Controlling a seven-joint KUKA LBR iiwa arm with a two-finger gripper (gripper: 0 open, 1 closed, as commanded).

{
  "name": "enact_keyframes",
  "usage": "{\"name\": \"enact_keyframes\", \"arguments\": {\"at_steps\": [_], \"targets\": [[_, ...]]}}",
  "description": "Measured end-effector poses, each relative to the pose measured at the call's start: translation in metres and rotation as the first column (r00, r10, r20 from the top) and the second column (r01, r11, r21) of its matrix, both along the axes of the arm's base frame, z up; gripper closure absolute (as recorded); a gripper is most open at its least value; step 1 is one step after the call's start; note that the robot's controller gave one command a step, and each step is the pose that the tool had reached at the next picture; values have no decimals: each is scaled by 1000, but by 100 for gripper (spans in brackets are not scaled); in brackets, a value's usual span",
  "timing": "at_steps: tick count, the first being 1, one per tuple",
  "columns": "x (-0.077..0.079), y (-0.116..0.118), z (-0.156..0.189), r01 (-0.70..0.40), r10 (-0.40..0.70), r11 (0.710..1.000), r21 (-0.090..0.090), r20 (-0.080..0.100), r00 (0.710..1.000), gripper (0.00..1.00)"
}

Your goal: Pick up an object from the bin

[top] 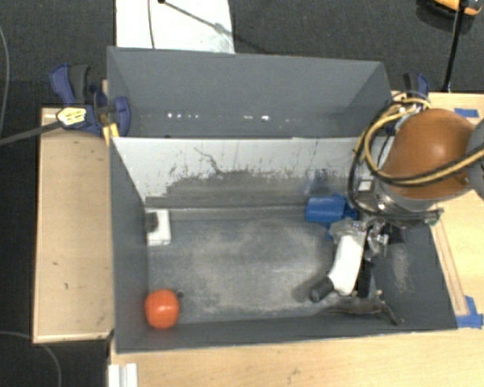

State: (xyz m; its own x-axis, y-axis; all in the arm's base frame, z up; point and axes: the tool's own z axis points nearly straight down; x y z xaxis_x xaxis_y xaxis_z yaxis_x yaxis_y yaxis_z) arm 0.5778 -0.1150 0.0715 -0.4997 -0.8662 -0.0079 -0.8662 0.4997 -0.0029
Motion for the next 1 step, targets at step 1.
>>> {"name": "enact_keyframes", "arguments": {"at_steps": [1], "targets": [[0, 0, 0, 0, 0, 1000, 0, 0, 1000, 100]]}}
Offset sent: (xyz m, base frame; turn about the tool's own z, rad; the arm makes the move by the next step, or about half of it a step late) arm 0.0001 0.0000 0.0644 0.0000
